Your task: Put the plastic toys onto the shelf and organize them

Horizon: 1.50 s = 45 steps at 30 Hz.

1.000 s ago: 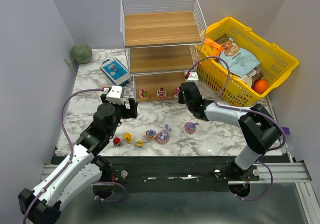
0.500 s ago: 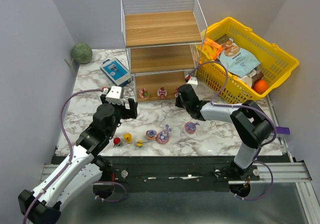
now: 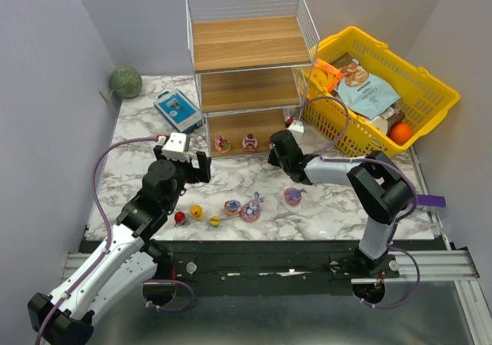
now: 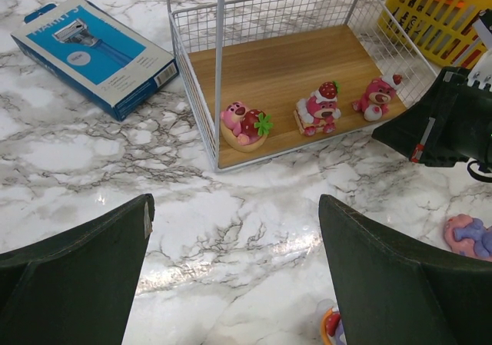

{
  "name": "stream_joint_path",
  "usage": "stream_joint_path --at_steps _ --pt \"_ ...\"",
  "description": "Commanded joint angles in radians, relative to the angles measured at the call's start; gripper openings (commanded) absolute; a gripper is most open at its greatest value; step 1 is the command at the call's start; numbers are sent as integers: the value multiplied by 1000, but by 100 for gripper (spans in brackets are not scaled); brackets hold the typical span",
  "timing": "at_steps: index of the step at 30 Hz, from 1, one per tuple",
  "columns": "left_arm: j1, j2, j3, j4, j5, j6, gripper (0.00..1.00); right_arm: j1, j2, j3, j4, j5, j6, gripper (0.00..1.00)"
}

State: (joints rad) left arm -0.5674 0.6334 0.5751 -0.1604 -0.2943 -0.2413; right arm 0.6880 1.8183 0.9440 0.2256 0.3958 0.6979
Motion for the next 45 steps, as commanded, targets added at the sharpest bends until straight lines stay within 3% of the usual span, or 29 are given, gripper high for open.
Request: stream_joint_path --at_steps 1,6,18,23,27,29,34,37,45 --pt "6 -8 -11 -1 3 -9 96 -4 19 6 31 74 55 1" --pt "6 -9 -11 -2 3 -12 96 -1 -17 -34 92 75 38 1" --pt "6 -47 -1 -19 -31 -1 96 88 -312 -166 97 63 -317 1" --pt "8 -61 28 -51 -45 -3 96 123 -439 -119 -1 -79 -615 1" --pt "8 -75 69 -91 -32 -15 96 122 -459 2 -268 -250 -914 1" --pt "8 -75 92 -102 -16 -23 96 125 -487 0 -321 -340 -1090 1" --pt "8 -72 127 -140 11 -46 95 123 -600 -131 -260 -376 -1417 1" --pt "8 -84 121 -149 17 -62 94 119 -585 -194 -172 -339 -1573 1" --pt "8 -184 54 -183 -3 -130 94 58 -455 -189 -89 -534 -1744 1"
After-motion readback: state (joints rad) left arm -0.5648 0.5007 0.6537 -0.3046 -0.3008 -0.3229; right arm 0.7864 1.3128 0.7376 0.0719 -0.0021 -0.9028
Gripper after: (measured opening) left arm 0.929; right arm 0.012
